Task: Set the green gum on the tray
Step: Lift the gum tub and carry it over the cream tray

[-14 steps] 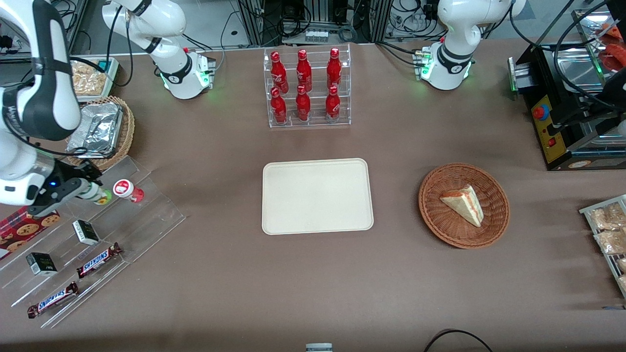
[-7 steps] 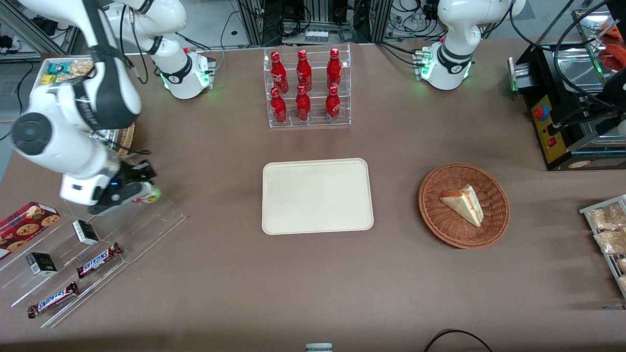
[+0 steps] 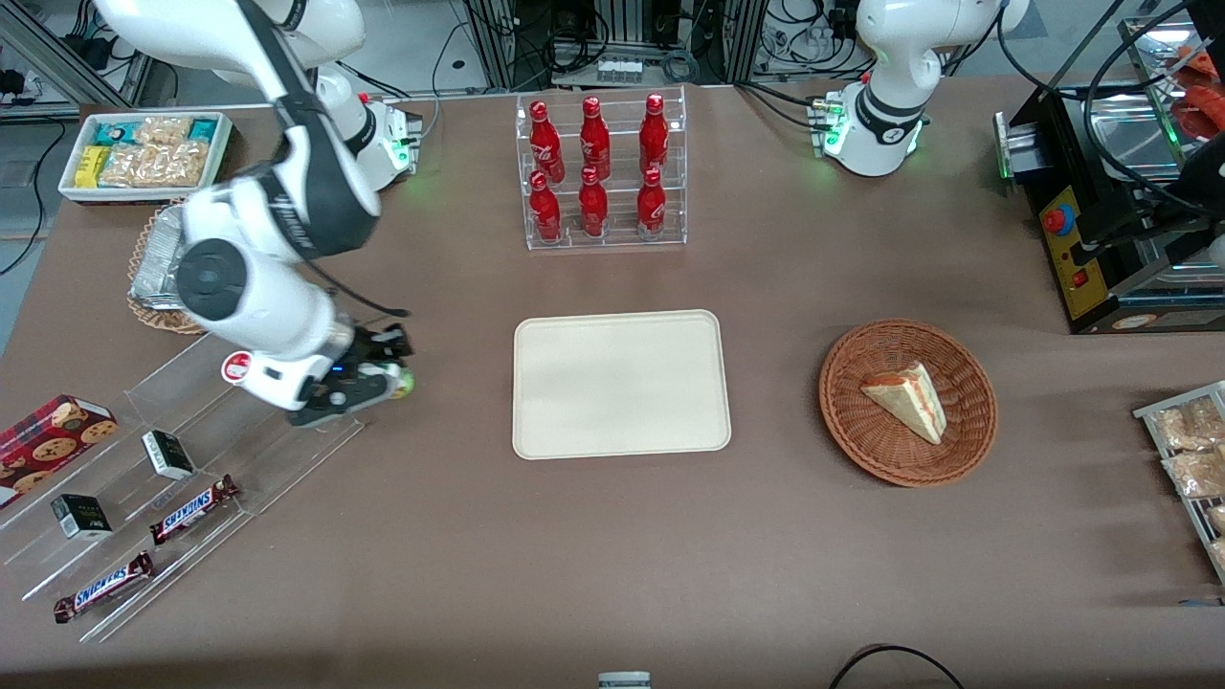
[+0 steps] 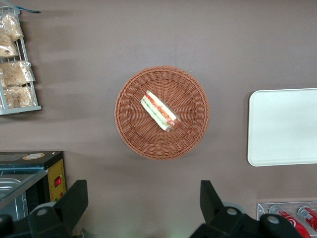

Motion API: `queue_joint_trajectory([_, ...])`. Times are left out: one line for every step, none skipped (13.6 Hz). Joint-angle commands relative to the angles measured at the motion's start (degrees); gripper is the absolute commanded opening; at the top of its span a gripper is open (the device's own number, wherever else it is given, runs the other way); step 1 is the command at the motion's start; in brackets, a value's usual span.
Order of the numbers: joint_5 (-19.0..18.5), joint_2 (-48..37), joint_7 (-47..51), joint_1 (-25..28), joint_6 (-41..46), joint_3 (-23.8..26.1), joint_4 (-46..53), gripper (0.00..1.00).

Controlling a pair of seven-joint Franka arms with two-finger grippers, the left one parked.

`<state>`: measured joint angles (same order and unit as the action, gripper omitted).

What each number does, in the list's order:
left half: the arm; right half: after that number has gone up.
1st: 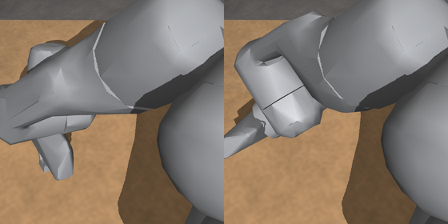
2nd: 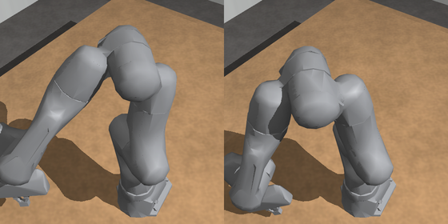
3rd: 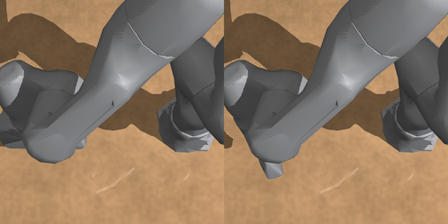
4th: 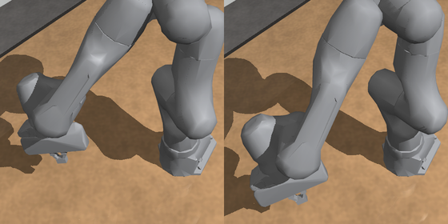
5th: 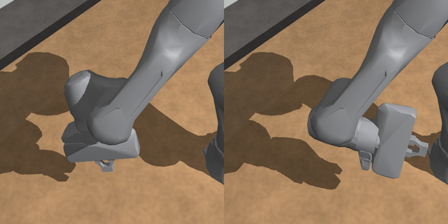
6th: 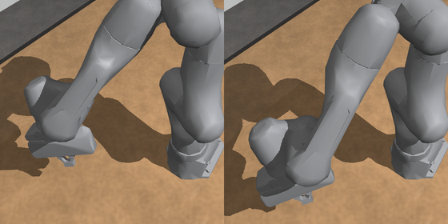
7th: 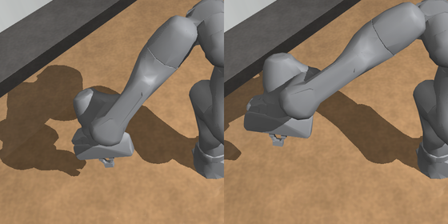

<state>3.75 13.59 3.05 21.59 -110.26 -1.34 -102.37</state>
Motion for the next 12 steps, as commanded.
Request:
queue_joint_trajectory([1.3,5.9,8.9,4.6,1.1,-0.6,6.1,0.00])
queue_joint_trajectory([1.8,7.7,11.7,5.9,0.8,-0.6,7.3,0.00])
queue_joint_trajectory([2.7,9.4,13.5,7.1,0.4,-0.6,9.0,0.00])
queue_joint_trajectory([3.7,11.2,15.0,8.0,-0.5,-0.6,10.4,0.00])
queue_joint_trajectory([4.7,12.5,16.5,9.2,-1.8,-0.6,11.2,0.00])
queue_joint_trajectory([5.6,14.1,18.5,10.3,-4.1,-0.6,11.7,0.00])
queue_joint_trajectory([5.6,15.8,20.9,12.2,-6.6,-0.6,12.4,0.00])
queue_joint_trajectory([5.6,17.9,23.4,13.6,-8.8,-0.6,13.6,0.00])
queue_joint_trajectory([5.4,19.5,25.5,15.2,-10.4,-0.6,14.3,0.00])
queue_joint_trajectory([5.3,21.1,27.8,17.0,-12.4,-0.7,14.9,0.00])
queue_joint_trajectory([5.3,22.6,30.3,18.0,-13.9,-0.7,15.8,0.00])
queue_joint_trajectory([5.2,24.1,32.2,19.0,-14.5,-0.7,17.2,0.00])
